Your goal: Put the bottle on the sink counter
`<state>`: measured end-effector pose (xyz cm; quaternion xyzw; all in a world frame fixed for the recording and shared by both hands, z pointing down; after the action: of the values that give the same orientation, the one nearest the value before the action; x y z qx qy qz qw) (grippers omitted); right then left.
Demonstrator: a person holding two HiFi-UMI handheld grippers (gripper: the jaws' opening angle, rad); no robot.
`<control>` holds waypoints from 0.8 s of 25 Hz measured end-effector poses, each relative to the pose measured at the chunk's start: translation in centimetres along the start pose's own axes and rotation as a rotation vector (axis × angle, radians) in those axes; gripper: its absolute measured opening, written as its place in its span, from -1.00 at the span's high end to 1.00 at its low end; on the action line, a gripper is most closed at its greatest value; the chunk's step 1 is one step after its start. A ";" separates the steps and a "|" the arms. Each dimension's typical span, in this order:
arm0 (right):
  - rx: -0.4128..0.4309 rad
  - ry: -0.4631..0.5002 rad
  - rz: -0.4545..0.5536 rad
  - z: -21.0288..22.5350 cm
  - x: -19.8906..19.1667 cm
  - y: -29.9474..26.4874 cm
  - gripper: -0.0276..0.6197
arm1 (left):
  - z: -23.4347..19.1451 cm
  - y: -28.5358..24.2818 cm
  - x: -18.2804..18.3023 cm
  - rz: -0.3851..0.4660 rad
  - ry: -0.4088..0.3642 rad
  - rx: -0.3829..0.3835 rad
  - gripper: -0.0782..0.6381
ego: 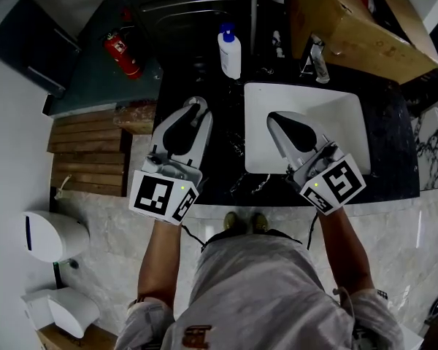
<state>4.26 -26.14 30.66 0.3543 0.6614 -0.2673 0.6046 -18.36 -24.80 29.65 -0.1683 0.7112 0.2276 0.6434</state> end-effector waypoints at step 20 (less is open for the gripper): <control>-0.019 0.020 0.072 -0.5 2.3 3.1 0.91 | 6.4 -0.2 1.3 0.018 -0.050 -0.047 0.78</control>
<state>6.34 -23.54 28.69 0.3749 0.6568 -0.2357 0.6103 -13.01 -21.39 27.90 -0.1714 0.6908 0.2541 0.6548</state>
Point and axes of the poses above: the fingertips, and each gripper's own axes: y backward along the fingers, z to its right, x out of its top, the point moved 9 cm from there along y, backward along the fingers, and after that the axes turned 4 degrees about y, right-handed, at the moved point
